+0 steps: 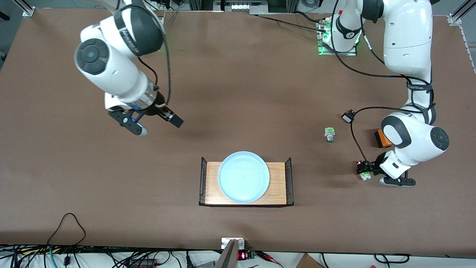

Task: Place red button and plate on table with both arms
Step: 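Lower the button near the orange box while the right gripper reaches out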

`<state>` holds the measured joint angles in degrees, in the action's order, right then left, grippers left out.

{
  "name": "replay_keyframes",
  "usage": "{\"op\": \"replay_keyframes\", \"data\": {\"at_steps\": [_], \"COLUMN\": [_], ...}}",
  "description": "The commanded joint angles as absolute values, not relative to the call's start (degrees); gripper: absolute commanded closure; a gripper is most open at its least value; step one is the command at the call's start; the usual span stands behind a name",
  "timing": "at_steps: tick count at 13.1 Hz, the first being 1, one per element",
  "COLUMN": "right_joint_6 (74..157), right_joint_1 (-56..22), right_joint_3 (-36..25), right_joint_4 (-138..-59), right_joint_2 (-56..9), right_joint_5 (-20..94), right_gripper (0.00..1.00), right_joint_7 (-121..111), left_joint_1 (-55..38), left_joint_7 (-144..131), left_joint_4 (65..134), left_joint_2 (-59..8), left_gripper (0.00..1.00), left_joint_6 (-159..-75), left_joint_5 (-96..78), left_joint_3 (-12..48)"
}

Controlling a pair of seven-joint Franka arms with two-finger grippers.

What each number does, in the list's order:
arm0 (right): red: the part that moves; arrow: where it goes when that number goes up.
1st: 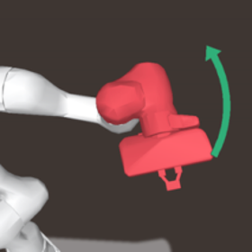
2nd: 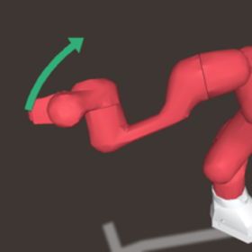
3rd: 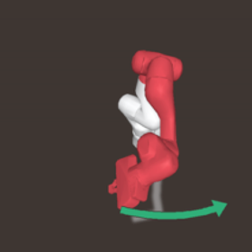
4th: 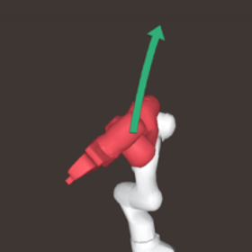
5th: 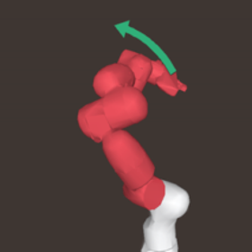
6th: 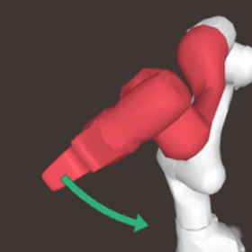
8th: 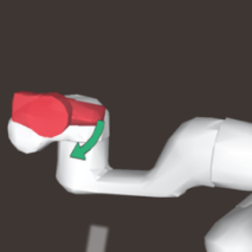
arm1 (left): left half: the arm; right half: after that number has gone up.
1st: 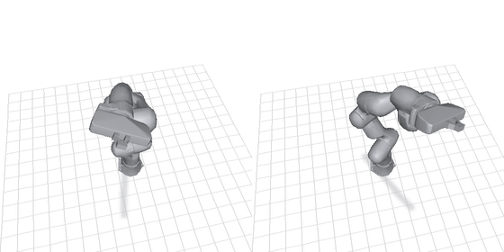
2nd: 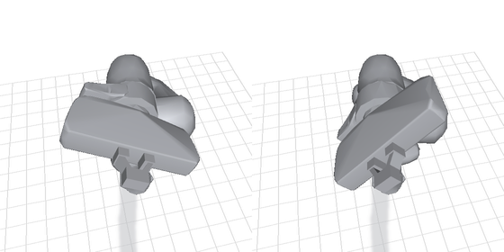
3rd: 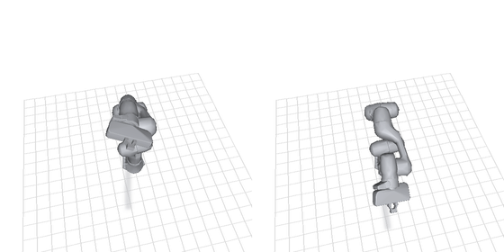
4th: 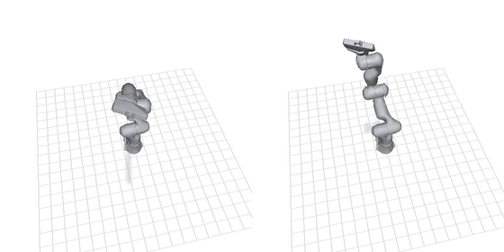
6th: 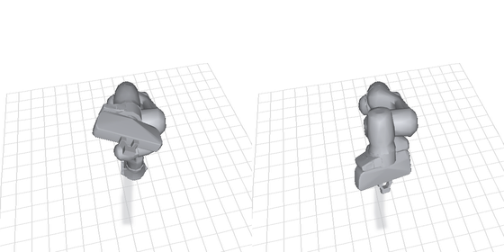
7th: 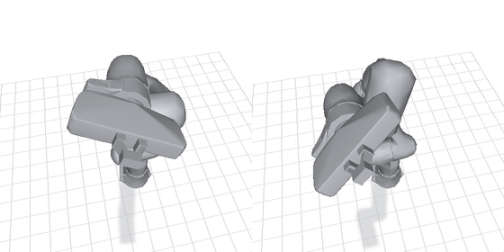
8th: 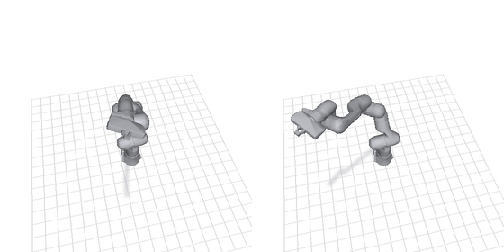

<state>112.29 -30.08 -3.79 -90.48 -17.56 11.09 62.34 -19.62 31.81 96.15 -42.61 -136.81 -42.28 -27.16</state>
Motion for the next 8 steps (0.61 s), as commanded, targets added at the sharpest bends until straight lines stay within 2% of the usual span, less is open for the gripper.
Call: {"op": "replay_keyframes", "data": {"at_steps": [1, 3, 6, 8], "right_joint_6": [119.8, 124.7, 125.2, 125.2], "right_joint_1": [-32.8, -35.1, -35.7, -37.3], "right_joint_3": [-4.4, -4.4, -4.4, -4.4], "right_joint_4": [-87.5, -86.8, -84.2, -82.6], "right_joint_2": [-22.0, -24.2, -26.7, -29.1], "right_joint_5": [14.2, 14.2, 14.2, 14.2], "right_gripper": [0.00, 0.00, 0.00, 0.00], "right_joint_7": [70.2, 75.2, 78.7, 80.1], "left_joint_1": [-19.8, -19.9, -19.9, -19.3], "left_joint_7": [30.7, 27.4, 25.8, 21.3], "left_joint_4": [94.8, 94.3, 93.0, 89.6], "left_joint_2": [-40.5, -40.5, -40.6, -41.4], "left_gripper": [0.00, 0.00, 0.00, 0.00], "left_joint_6": [-135.7, -135.7, -135.7, -132.9], "left_joint_5": [-43.2, -43.1, -43.0, -41.3], "left_joint_3": [-27.5, -27.7, -27.9, -28.0]}}
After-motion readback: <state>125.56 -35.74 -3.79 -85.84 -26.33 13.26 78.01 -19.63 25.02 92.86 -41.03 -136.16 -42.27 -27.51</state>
